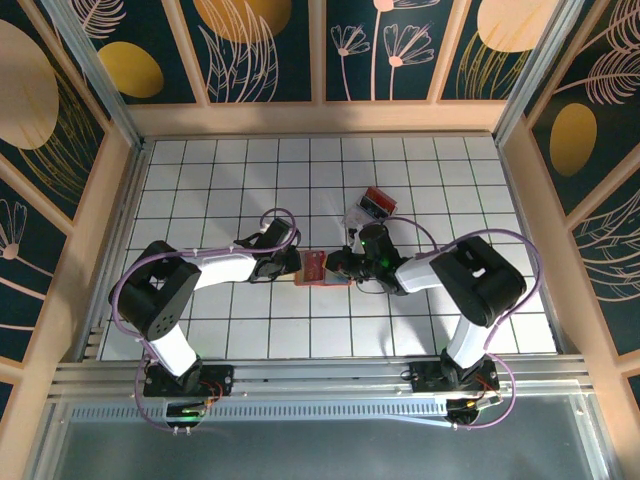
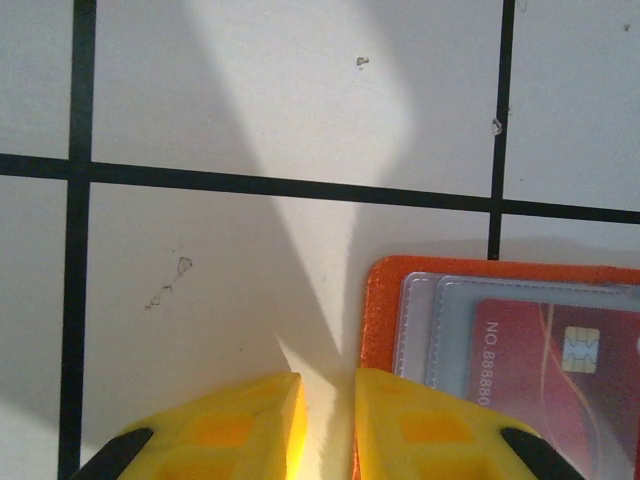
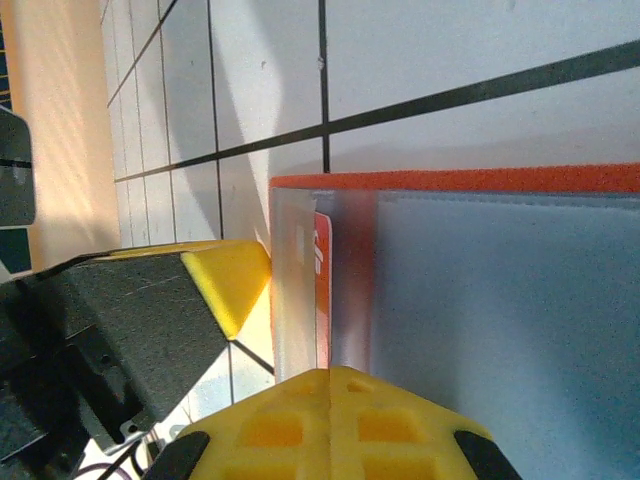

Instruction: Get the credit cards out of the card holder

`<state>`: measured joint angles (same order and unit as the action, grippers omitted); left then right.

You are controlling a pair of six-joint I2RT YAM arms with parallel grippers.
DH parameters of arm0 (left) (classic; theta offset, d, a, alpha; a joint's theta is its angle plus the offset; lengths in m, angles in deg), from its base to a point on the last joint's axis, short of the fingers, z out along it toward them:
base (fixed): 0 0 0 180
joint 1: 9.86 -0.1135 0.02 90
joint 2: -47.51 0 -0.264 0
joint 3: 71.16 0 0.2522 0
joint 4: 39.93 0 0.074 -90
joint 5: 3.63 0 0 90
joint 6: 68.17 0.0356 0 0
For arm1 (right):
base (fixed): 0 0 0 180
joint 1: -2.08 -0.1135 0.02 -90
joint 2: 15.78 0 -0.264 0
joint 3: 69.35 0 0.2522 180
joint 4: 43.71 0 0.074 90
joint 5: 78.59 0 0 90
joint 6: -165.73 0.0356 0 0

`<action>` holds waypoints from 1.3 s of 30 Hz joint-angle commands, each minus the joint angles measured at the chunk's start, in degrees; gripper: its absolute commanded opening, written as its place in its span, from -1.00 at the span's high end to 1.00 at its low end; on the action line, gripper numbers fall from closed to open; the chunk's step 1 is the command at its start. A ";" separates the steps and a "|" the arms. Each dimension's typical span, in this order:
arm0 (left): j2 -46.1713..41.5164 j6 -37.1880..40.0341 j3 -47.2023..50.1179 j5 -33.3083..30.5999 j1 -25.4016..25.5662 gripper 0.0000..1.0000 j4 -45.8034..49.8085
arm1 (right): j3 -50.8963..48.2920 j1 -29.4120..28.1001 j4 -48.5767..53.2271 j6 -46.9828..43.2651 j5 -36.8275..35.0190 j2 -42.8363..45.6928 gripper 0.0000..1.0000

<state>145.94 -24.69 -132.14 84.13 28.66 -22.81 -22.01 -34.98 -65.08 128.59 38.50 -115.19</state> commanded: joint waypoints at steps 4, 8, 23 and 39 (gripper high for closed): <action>5.63 0.18 1.08 0.05 -0.18 0.56 0.59 | -0.98 0.98 2.46 -1.62 -1.11 3.25 1.00; 5.54 0.29 0.99 -0.26 -0.20 0.56 0.86 | -0.48 1.17 5.51 -2.41 -2.25 3.88 1.00; -3.27 5.82 -5.94 -4.04 1.92 0.31 8.51 | 0.69 1.15 7.59 -2.68 -2.48 3.75 1.00; 7.02 5.94 -6.79 -0.36 4.62 0.60 6.32 | 0.27 0.69 2.00 -1.09 0.06 3.19 0.97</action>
<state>150.05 -18.85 -139.60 82.43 33.27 -17.81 -22.12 -34.24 -59.62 127.17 37.04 -112.44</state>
